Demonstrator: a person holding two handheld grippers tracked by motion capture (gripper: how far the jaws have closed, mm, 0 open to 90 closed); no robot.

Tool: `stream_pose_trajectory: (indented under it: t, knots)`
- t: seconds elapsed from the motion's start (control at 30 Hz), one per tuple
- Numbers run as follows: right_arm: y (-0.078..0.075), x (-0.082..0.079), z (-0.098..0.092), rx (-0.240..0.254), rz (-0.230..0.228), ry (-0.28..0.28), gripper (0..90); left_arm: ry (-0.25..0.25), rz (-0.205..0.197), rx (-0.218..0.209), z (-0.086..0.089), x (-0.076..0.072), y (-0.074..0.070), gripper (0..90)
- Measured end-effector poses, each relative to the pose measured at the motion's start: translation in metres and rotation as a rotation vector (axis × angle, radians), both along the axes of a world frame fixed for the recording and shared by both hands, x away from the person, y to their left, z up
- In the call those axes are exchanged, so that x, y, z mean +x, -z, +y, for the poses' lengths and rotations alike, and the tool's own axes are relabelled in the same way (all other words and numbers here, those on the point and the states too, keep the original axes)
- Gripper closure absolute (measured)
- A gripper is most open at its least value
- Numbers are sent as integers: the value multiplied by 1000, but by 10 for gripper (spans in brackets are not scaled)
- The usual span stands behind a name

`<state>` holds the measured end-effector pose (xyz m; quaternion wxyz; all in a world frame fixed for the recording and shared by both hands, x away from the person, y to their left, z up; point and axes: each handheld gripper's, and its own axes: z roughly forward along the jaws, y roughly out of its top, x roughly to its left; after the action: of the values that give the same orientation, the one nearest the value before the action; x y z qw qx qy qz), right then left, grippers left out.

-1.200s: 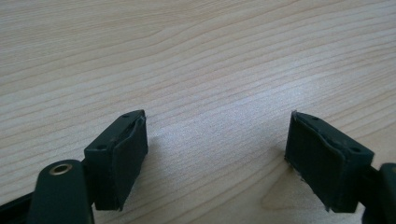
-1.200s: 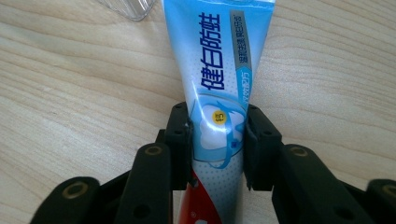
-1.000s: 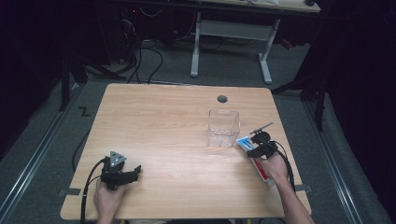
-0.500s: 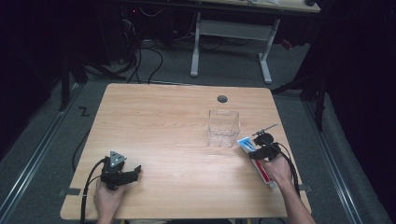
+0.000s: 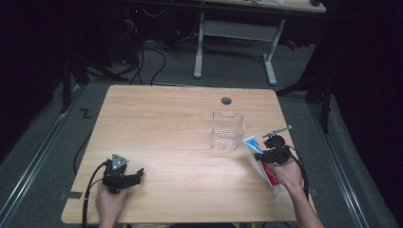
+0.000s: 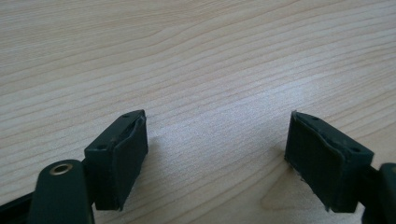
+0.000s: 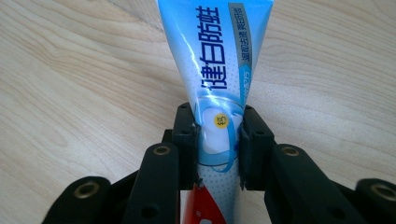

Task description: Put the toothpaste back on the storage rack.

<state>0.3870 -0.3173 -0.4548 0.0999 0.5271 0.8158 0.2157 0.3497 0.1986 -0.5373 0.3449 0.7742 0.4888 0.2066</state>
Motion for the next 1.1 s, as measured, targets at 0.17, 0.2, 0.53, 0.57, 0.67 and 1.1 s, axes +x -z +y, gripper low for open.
stream_pose_trajectory:
  t: [0.17, 0.2, 0.53, 0.57, 0.67, 1.1]
  knots:
    - [-7, -5, -3, 25, -26, -1, 723, 0, 0, 0, 0, 0, 0, 215]
    - [-9, -7, -4, 36, -37, 1, 723, 0, 0, 0, 0, 0, 0, 215]
    - [-26, -11, -4, 81, -110, -21, 724, -3, 0, 0, 0, 0, 0, 216]
    - [-26, -11, -4, 81, -110, -21, 724, -3, 0, 0, 0, 0, 0, 216]
    - [-35, -13, -5, 119, -143, -24, 724, -3, 0, 1, 0, 0, 0, 216]
    - [-48, -11, 5, 189, -212, -60, 725, -6, -1, -1, -1, 0, 0, 216]
